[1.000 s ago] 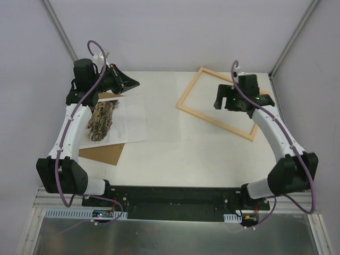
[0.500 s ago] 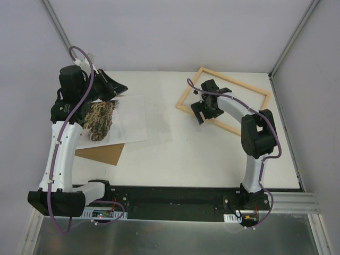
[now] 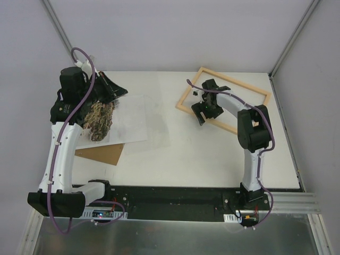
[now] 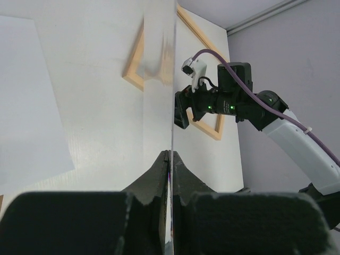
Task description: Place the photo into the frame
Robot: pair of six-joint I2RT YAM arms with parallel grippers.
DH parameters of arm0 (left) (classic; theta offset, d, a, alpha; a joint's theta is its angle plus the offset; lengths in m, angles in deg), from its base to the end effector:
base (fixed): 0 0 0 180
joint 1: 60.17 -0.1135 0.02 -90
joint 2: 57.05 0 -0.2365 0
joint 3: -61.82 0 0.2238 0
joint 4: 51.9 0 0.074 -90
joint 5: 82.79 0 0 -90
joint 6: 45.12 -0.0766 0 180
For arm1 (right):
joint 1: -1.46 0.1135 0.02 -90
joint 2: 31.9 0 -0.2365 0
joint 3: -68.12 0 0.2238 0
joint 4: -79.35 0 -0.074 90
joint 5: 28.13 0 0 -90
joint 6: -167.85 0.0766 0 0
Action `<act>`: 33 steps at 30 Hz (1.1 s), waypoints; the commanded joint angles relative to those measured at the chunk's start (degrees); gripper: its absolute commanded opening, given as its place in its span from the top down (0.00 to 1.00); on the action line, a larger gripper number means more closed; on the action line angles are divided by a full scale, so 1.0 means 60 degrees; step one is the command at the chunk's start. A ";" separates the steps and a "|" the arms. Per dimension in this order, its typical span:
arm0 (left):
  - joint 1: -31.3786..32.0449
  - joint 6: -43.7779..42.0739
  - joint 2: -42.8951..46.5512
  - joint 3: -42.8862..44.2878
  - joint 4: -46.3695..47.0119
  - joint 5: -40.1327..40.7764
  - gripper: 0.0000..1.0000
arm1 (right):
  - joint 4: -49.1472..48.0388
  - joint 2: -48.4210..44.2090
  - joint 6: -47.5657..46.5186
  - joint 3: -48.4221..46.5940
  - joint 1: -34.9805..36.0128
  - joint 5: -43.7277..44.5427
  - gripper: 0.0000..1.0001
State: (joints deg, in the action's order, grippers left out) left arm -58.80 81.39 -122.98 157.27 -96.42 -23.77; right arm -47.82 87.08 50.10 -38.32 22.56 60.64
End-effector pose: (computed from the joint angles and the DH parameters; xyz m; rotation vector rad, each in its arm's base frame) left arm 0.2522 -0.0455 0.4036 -0.1844 1.8929 -0.9509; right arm 0.3873 0.1512 0.1349 -1.1269 2.4659 -0.0053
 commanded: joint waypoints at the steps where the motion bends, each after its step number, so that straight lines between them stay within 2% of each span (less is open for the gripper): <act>1: -0.0125 -0.0182 0.0310 0.0468 0.0258 -0.0227 1.00 | 0.0597 0.0194 -0.0253 -0.0729 -0.0163 -0.0731 0.14; 5: -0.0125 -0.0182 0.0324 0.0482 0.0273 -0.0198 1.00 | 0.0950 0.0385 -0.0195 -0.0965 -0.0105 -0.1053 0.18; 15: -0.0154 -0.0167 0.0485 0.0409 0.0244 -0.0227 1.00 | 0.1390 0.0341 0.0785 -0.0921 0.0847 -0.0410 0.29; 23: -0.0403 -0.0167 0.0676 0.0409 0.0127 -0.0110 1.00 | 0.1726 0.0516 0.3317 -0.1475 0.1594 -0.0220 0.34; 29: -0.0506 -0.0270 0.0822 0.0614 -0.0137 0.0227 1.00 | 0.1844 0.0927 0.5341 -0.2282 0.1976 0.0001 0.46; 30: -0.0535 -0.0299 0.0837 0.0658 -0.0181 0.0242 1.00 | 0.1844 0.1014 0.5400 -0.2413 0.2078 0.0030 0.46; 33: -0.0623 -0.0387 0.0896 0.0775 -0.0342 0.0242 1.00 | 0.2164 0.1263 0.4788 -0.2868 0.2488 0.1008 0.29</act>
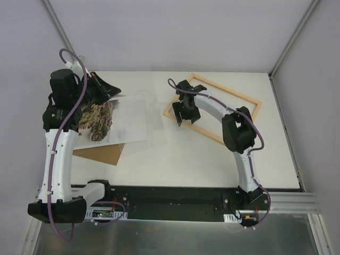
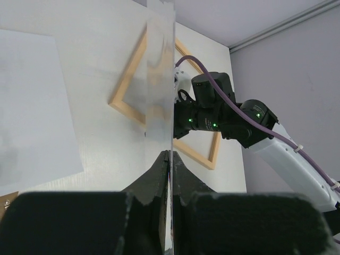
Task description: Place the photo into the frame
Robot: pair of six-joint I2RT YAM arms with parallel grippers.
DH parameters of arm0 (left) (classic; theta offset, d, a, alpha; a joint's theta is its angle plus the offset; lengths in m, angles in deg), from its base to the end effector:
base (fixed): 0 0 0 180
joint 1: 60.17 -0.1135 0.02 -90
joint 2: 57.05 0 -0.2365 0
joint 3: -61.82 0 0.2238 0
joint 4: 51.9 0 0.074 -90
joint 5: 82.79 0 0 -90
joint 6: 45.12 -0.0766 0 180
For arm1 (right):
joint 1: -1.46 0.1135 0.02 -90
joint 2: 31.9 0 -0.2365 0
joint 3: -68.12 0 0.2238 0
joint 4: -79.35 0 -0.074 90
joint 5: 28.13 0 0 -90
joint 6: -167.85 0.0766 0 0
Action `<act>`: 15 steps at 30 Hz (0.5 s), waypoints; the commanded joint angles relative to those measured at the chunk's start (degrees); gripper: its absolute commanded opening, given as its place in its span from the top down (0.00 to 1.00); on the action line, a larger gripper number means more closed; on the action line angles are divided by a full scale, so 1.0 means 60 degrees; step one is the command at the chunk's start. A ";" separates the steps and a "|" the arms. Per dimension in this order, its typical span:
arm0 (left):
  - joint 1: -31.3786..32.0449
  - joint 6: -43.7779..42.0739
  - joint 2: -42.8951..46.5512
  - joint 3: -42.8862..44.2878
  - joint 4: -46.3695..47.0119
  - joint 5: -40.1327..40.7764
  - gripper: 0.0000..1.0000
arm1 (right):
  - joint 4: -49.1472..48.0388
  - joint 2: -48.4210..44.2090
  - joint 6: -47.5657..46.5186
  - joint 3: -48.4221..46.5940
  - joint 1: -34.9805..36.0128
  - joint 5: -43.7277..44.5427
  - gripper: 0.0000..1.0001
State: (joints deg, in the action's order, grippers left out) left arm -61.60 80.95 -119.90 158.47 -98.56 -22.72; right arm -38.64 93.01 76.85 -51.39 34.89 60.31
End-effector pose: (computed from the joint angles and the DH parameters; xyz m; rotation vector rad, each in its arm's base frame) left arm 0.2358 -0.0323 0.4172 -0.2171 1.8429 -0.8940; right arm 0.3627 0.2419 0.1474 -0.8253 2.6382 0.1903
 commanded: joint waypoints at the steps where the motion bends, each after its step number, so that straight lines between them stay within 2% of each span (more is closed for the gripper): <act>1: -0.0171 -0.0343 0.0411 0.0619 -0.0014 0.0067 1.00 | 0.0738 0.0291 0.0240 -0.0705 0.0492 0.1313 0.25; 5: -0.0201 -0.0373 0.0441 0.0692 -0.0088 0.0081 1.00 | 0.0534 -0.0117 -0.0901 -0.0019 0.0580 0.1973 0.19; 11: -0.0216 -0.0387 0.0382 0.0721 -0.0102 0.0155 1.00 | -0.0183 -0.1142 -0.1971 0.1095 0.0610 0.1931 0.18; 15: -0.0230 -0.0387 0.0338 0.0765 -0.0088 0.0082 1.00 | -0.0039 -0.1116 -0.2470 0.1185 0.0581 0.2004 0.16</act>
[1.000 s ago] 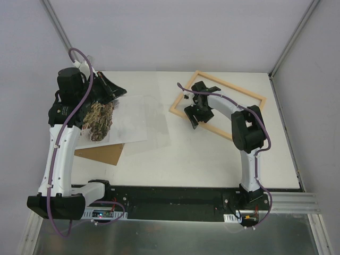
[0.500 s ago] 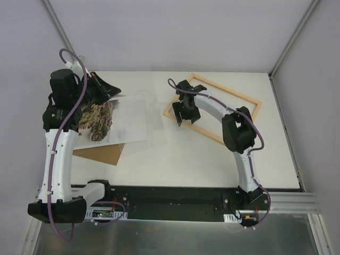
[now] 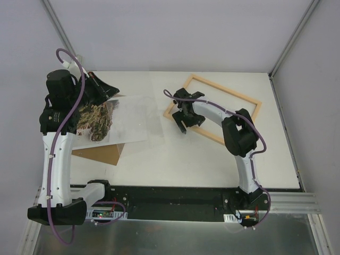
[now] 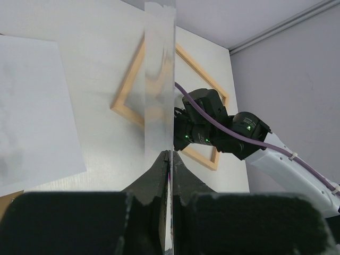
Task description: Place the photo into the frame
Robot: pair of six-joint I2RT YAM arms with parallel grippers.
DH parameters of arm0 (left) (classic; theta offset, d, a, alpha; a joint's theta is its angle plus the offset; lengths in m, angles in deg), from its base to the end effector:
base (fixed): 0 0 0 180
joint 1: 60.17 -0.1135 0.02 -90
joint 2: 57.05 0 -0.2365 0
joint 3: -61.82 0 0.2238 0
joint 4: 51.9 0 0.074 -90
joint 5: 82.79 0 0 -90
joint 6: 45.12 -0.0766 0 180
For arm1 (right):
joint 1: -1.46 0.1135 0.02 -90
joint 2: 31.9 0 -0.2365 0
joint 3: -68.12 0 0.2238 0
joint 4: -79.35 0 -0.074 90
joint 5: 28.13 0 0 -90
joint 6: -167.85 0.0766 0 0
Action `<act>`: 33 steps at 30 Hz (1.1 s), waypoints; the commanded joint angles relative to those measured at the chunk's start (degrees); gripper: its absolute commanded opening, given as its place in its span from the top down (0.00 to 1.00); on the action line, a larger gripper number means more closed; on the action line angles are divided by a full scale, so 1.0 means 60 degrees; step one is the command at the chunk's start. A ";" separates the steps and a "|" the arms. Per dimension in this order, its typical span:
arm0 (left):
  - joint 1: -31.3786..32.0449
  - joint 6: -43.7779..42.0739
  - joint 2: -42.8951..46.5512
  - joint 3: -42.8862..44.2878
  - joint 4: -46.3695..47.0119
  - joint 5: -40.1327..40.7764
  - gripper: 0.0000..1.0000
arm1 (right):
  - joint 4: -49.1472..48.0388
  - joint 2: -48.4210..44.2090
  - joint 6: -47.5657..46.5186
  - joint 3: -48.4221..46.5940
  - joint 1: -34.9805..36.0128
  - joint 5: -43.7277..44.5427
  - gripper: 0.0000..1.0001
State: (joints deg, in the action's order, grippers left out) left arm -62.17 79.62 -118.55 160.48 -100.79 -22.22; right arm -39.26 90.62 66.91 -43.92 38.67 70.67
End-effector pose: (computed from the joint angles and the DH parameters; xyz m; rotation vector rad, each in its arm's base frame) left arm 0.2245 -0.0298 0.4279 -0.2012 1.8202 -0.8619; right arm 0.3366 0.2409 0.1299 -1.1097 2.5679 -0.1082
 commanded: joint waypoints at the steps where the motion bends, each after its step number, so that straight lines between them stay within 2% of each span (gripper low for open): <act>1: -0.0135 -0.0180 0.0141 0.0430 0.0284 0.0012 1.00 | 0.0137 -0.0645 -0.0987 -0.0061 -0.0050 0.0175 0.15; 9: -0.0165 -0.0209 0.0127 0.0504 0.0284 -0.0031 1.00 | -0.0242 -0.0775 -0.1399 0.0977 -0.0473 -0.1055 0.17; 19: -0.0238 -0.0180 0.0215 0.0547 0.0269 0.0100 1.00 | -0.0288 -0.0923 -0.0684 0.1506 -0.0636 -0.1086 0.43; 24: -0.0267 -0.0136 0.0273 0.0591 0.0211 0.0305 1.00 | 0.0151 -0.0587 0.0765 0.0907 -0.0519 -0.0808 0.67; 29: -0.0282 -0.0136 0.0317 0.0592 0.0181 0.0349 1.00 | 0.0620 -0.0118 0.2273 -0.0088 -0.0284 -0.0384 0.75; 33: -0.0282 -0.0150 0.0317 0.0548 0.0181 0.0335 1.00 | 0.0826 0.0394 0.2906 -0.0982 -0.0152 -0.0338 0.72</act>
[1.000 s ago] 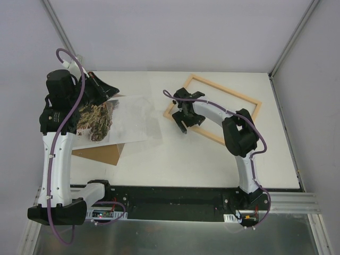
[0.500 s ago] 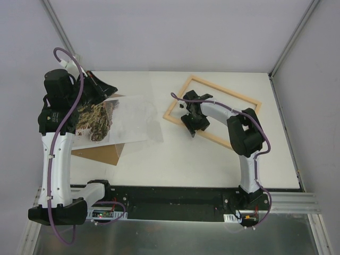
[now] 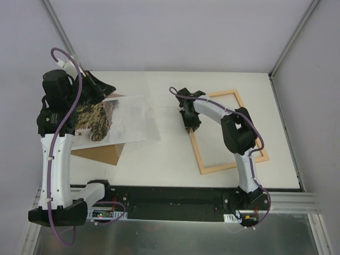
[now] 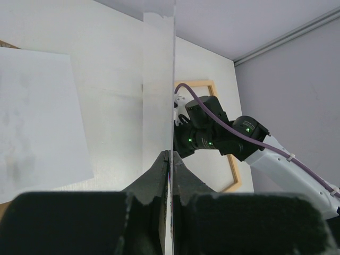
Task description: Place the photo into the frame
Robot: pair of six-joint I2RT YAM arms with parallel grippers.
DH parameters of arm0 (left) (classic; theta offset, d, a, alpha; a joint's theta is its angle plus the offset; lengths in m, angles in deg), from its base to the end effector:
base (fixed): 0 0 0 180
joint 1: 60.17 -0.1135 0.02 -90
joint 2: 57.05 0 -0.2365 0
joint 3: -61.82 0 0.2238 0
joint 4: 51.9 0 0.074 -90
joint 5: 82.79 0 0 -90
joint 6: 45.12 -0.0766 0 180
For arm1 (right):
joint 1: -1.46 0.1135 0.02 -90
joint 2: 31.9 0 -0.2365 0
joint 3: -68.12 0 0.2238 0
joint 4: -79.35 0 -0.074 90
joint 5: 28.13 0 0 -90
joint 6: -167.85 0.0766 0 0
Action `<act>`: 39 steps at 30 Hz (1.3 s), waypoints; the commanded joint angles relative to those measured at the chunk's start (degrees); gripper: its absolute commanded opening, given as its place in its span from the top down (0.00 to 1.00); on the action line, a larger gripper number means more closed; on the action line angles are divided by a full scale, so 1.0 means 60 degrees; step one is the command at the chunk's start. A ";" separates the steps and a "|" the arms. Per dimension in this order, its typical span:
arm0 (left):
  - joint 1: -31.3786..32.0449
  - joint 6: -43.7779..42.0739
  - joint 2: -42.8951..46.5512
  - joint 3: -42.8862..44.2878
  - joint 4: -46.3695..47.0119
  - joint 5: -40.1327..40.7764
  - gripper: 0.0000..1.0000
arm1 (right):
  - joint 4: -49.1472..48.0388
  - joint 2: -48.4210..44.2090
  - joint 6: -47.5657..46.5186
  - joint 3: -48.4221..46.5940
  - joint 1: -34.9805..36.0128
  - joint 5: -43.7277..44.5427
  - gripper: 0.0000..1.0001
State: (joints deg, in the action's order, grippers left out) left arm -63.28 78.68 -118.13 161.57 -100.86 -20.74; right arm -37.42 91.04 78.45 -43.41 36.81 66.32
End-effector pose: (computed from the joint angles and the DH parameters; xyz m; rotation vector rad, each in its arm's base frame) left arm 0.2214 -0.0239 0.4350 -0.2106 1.7881 -0.8125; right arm 0.3361 0.2311 0.1227 -0.8406 2.7367 0.0133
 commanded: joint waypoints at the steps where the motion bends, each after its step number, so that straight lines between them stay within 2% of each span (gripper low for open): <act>1: -0.0096 0.0021 0.0277 0.0351 0.0192 0.0087 1.00 | 0.0534 0.0399 0.1056 -0.1213 0.0158 0.0372 0.72; 3: -0.0096 0.0006 0.0277 0.0336 0.0178 0.0102 1.00 | 0.0520 0.0560 0.1115 -0.1462 0.0143 0.0357 0.71; 5: -0.0096 -0.0009 0.0278 0.0321 0.0177 0.0087 1.00 | 0.0578 0.0677 0.1203 -0.1668 0.0114 0.0372 0.65; 7: -0.0096 -0.0023 0.0263 0.0307 0.0177 0.0102 1.00 | 0.0549 0.0693 0.1378 -0.1756 0.0055 0.0329 0.58; 9: -0.0111 -0.0052 0.0234 0.0336 0.0163 0.0087 1.00 | 0.0535 0.0634 0.1409 -0.1742 0.0040 0.0328 0.47; 12: -0.0096 -0.0096 0.0190 0.0394 0.0104 0.0058 1.00 | 0.0491 0.0313 0.1001 -0.1349 0.0055 0.0313 0.37; 17: -0.0111 -0.0184 0.0204 0.0336 0.0075 0.0087 1.00 | -0.0050 -0.0668 -0.0025 0.0393 0.0201 0.0197 0.35; 21: -0.0125 -0.0199 0.0204 0.0278 0.0075 0.0131 1.00 | -0.0329 -0.1094 -0.0273 0.1391 0.0464 0.0328 0.35; 25: -0.0125 -0.0214 0.0204 0.0219 0.0090 0.0204 1.00 | -0.0549 -0.1241 0.0117 0.1846 0.0714 0.0387 0.37; 31: -0.0125 -0.0301 0.0219 0.0204 0.0075 0.0336 1.00 | -0.0652 -0.1037 0.0632 0.1716 0.0978 0.0372 0.47; 37: -0.0184 -0.0433 0.0248 0.0307 -0.0071 0.0511 1.00 | -0.0243 -0.1108 0.0486 0.1189 0.0700 0.0431 0.85; 39: -0.0213 -0.0463 0.0292 0.0350 -0.0115 0.0629 1.00 | 0.0049 -0.1313 0.0413 0.0795 0.0627 0.0343 0.94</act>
State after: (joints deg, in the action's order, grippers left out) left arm -63.98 77.26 -117.87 161.57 -102.26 -18.70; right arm -40.06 85.44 81.73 -33.66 41.82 67.89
